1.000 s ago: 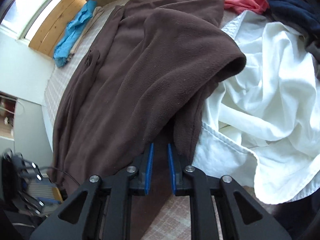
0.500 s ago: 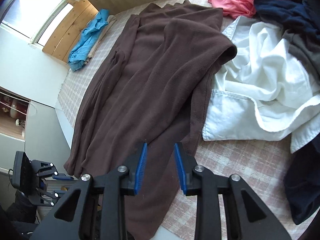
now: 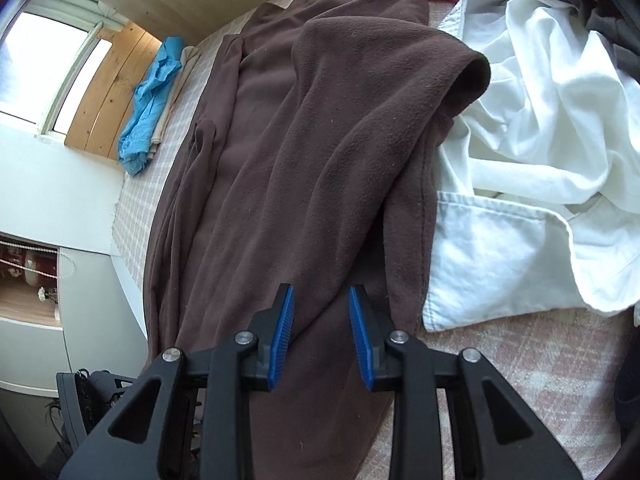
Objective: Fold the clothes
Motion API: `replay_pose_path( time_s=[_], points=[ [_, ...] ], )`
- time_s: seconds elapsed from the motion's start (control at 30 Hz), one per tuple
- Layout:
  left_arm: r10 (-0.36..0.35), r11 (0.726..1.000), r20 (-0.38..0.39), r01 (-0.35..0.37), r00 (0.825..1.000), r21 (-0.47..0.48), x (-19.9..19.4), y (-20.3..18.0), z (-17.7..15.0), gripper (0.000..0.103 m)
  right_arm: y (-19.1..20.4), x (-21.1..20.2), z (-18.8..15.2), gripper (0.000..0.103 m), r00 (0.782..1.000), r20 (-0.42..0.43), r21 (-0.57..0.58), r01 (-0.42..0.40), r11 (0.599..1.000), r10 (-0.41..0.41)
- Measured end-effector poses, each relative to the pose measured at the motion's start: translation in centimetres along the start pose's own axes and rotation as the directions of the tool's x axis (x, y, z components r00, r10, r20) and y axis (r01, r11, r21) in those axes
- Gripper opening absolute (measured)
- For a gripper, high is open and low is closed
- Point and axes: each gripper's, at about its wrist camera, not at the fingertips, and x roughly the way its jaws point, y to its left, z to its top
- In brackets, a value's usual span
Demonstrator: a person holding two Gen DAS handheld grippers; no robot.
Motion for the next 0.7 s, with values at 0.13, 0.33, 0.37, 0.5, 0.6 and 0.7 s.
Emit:
replay_pose_path(
  time_s=[0.13, 0.33, 0.37, 0.5, 0.6, 0.7],
  points=[
    [-0.116, 0.985, 0.097, 0.127, 0.988, -0.115, -3.3, 2.2, 0.0, 0.012, -1.2, 0.8, 1.3, 0.033, 0.998, 0.009, 0.093, -0.065, 0.994, 0.064],
    [-0.246, 0.945, 0.22, 0.285, 0.944, -0.164, -7.6, 2.3, -0.6, 0.012, -1.3, 1.2, 2.0, 0.011, 0.996, 0.018, 0.071, -0.087, 0.994, 0.086],
    [-0.252, 0.943, 0.225, 0.291, 0.941, -0.16, -7.9, 1.9, -0.5, 0.012, -1.1, 1.0, 2.2, 0.008, 0.998, 0.01, 0.054, -0.07, 0.996, 0.069],
    [-0.263, 0.951, 0.208, 0.29, 0.942, -0.109, -7.8, -1.1, 0.3, 0.012, -0.6, -1.1, 2.2, 0.007, 1.0, -0.002, -0.016, -0.031, 0.999, 0.031],
    [-0.298, 0.948, 0.188, 0.314, 0.936, -0.056, -7.1, -3.8, 0.6, 0.012, -0.4, -2.8, 2.1, 0.006, 1.0, -0.001, -0.06, 0.003, 0.998, -0.003],
    [-0.282, 0.958, 0.151, 0.285, 0.947, 0.001, -5.1, -6.4, 1.1, 0.012, -0.4, -2.8, 1.9, 0.006, 0.998, -0.009, -0.107, 0.061, 0.992, -0.062]
  ],
)
